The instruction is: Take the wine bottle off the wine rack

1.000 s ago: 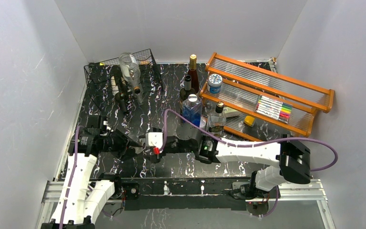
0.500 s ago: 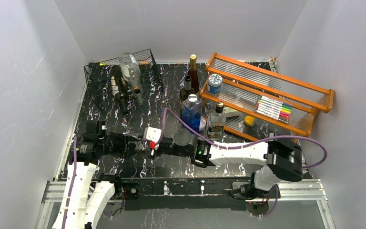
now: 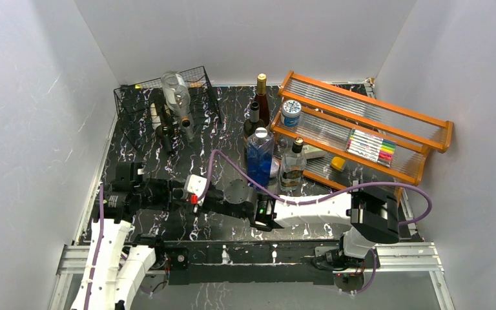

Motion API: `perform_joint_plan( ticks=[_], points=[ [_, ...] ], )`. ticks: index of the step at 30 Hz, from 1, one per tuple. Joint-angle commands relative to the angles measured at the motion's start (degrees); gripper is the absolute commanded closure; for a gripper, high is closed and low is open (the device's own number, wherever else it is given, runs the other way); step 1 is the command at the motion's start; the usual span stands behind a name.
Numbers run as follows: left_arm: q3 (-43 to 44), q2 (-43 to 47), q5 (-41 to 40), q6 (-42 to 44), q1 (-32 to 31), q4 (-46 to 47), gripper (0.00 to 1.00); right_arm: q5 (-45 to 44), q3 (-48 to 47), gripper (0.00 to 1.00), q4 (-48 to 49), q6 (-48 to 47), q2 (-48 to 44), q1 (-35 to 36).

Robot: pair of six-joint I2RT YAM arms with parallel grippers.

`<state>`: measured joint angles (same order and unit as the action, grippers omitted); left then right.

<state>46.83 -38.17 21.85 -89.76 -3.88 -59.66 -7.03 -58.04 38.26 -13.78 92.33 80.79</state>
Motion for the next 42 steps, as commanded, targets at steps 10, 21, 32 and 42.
perform_joint_plan(
  ticks=[10, 21, 32, 42],
  points=[
    [0.63, 1.61, 4.28, -2.83, -0.25, -1.85, 1.0, -6.16, -6.52, 0.4, 4.57, -2.51, 3.48, 1.12],
    [0.74, 2.92, 3.89, -4.2, -0.29, -1.42, 0.9, -7.83, -6.8, 0.69, 2.62, -1.99, 3.44, 1.38],
    [0.26, 3.29, 2.79, -3.32, -0.3, 0.6, 0.02, -9.18, -4.8, 1.0, 2.82, 0.22, -0.38, 1.31],
    [12.37, 0.55, -17.83, 15.82, -0.3, -5.6, 0.02, -12.69, -4.8, 1.0, -4.87, 2.55, -6.7, 1.32]
  ],
)
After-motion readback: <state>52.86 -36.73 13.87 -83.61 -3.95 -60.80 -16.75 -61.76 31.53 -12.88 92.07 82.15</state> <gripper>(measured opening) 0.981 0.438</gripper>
